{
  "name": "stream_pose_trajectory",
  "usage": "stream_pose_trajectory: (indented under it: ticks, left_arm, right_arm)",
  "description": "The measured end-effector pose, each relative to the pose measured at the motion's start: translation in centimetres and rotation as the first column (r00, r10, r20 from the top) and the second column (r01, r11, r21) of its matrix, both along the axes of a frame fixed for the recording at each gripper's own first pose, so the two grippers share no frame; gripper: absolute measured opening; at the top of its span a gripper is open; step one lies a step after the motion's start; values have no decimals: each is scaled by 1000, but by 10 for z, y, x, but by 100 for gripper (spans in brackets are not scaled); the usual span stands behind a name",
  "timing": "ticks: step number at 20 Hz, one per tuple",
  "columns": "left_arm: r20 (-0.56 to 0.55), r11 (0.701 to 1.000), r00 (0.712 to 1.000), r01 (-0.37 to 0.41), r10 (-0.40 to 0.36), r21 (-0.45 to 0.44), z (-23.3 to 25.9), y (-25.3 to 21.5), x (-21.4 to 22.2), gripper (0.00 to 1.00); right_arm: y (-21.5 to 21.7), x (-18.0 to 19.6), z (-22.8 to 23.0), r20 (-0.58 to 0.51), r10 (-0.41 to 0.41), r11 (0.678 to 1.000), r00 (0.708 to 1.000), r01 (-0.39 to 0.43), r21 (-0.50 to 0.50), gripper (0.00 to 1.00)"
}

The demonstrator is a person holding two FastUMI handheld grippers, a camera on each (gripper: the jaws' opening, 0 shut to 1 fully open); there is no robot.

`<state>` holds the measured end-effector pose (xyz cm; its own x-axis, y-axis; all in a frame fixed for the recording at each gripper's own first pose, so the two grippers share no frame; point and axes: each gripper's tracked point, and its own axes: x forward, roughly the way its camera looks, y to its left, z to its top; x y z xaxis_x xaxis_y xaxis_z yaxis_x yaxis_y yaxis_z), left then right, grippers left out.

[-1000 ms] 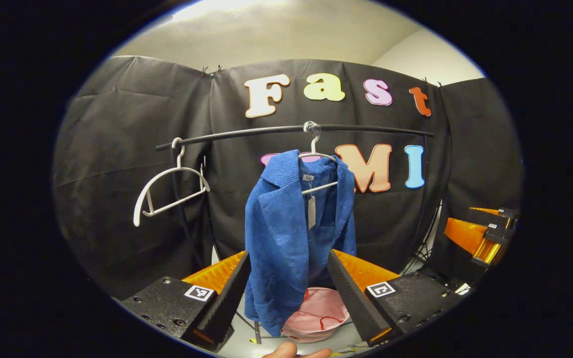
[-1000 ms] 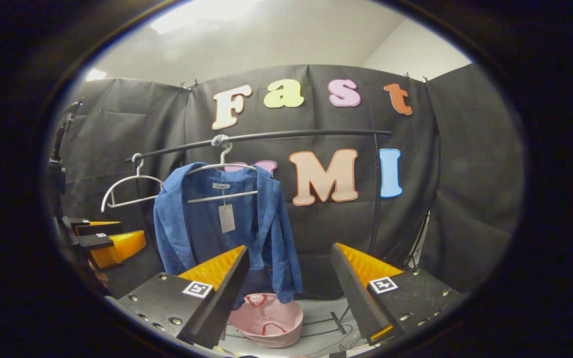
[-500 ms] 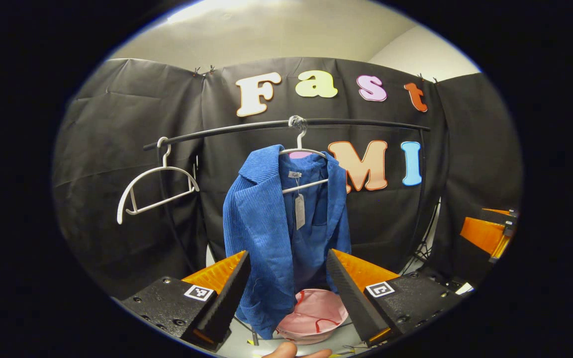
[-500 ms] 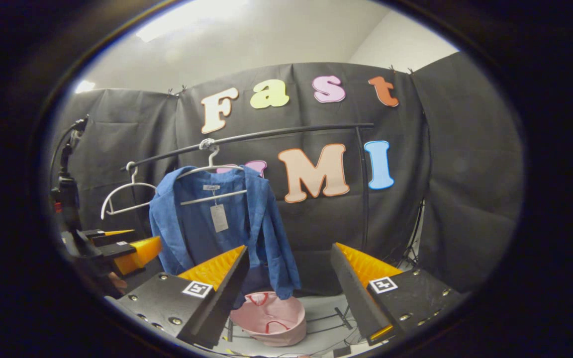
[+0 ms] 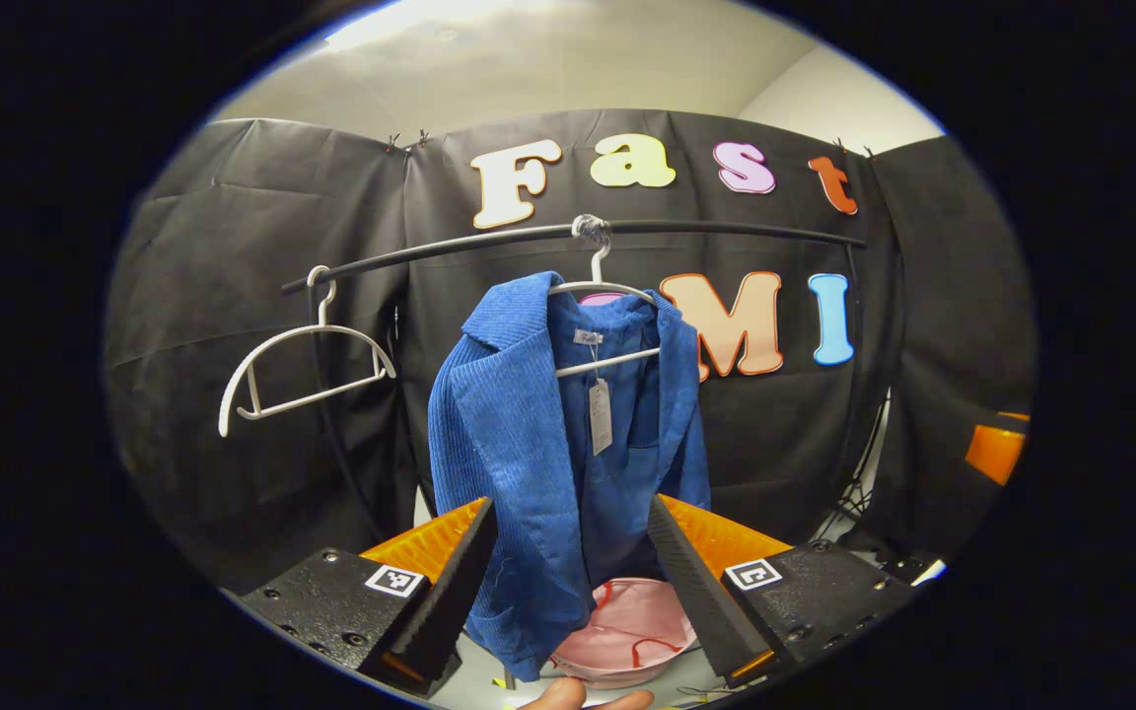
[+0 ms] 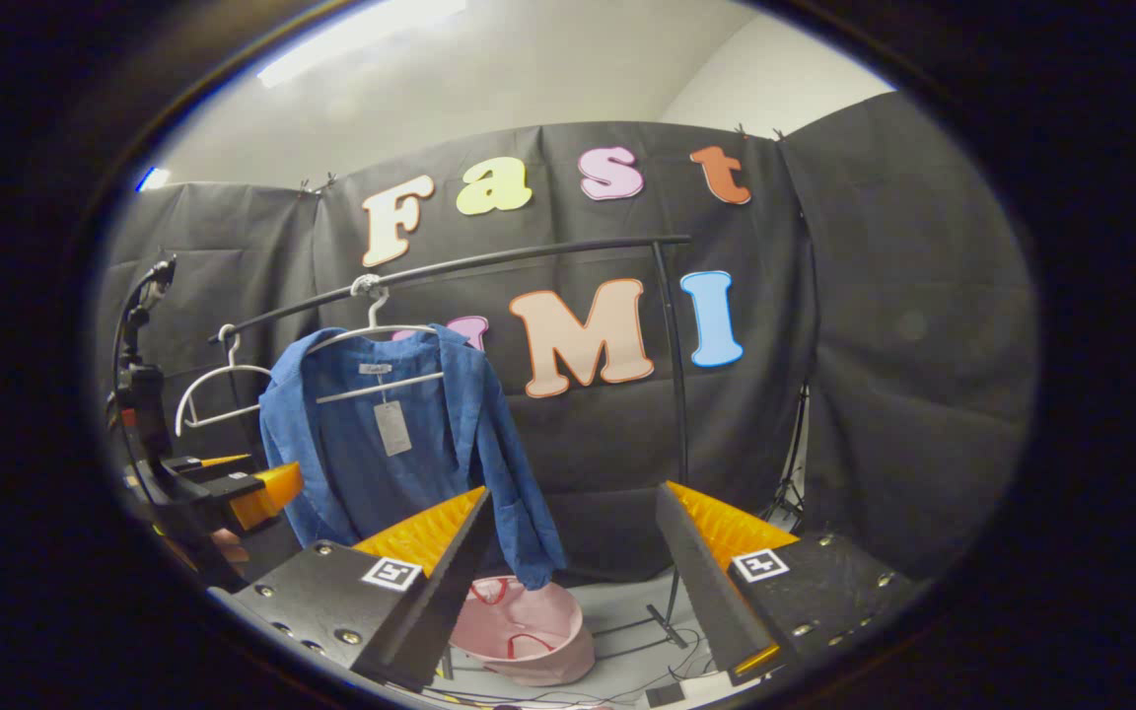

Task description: Grasp the clothes on the hanger with both hands and then place them into the laundry hamper below.

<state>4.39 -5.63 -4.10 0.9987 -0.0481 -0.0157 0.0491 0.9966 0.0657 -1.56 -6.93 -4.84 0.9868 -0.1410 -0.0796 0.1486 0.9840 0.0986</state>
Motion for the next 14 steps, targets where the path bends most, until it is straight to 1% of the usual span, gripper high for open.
stream_pose_trajectory:
  ticks: [1,3,4,5,6,7,8,9,10,11,12,13,14]
  left_arm:
    - [-8,1000,1000,-7,7,9,-6,1,5,99]
    - [-5,1000,1000,-8,8,2,-10,4,12,95]
    - [-12,1000,1000,-8,8,-1,-12,6,16,94]
    - [-12,1000,1000,-15,15,-3,-13,10,20,99]
    - [2,1000,1000,-19,19,-6,-11,12,26,99]
    - [11,1000,1000,-29,30,-7,-11,16,33,94]
    - [11,999,999,-38,38,-5,-12,19,42,98]
    - [3,999,999,-44,44,-2,-16,19,50,98]
    - [1,999,999,-53,53,-8,-18,20,58,98]
    - [0,998,998,-60,60,-21,-19,22,64,94]
    - [0,998,999,-53,53,-42,-23,21,70,99]
    - [-6,997,999,-43,43,-68,-28,20,74,94]
    - [-36,996,999,-28,25,-90,-37,16,78,99]
  right_arm:
    - [3,1,-3,-11,4,1000,1000,-4,-8,99]
    - [5,7,-10,-37,-3,999,999,1,-43,99]
    - [8,11,-13,-52,-5,999,999,2,-52,99]
    - [13,15,-14,-60,-1,999,998,-2,-51,99]
    - [21,22,-14,-64,4,999,998,-7,-47,99]
    - [28,29,-12,-66,9,999,998,-11,-40,99]
    - [35,36,-12,-68,15,999,998,-17,-35,94]
    - [41,44,-11,-73,18,999,997,-21,-36,94]
    - [45,53,-11,-80,19,999,997,-23,-42,99]
    - [50,62,-11,-88,21,999,996,-25,-47,99]
    - [56,71,-9,-90,25,998,996,-30,-54,99]
    - [61,80,-6,-88,22,997,996,-28,-66,100]
    - [65,90,-2,-84,21,996,996,-28,-82,99]
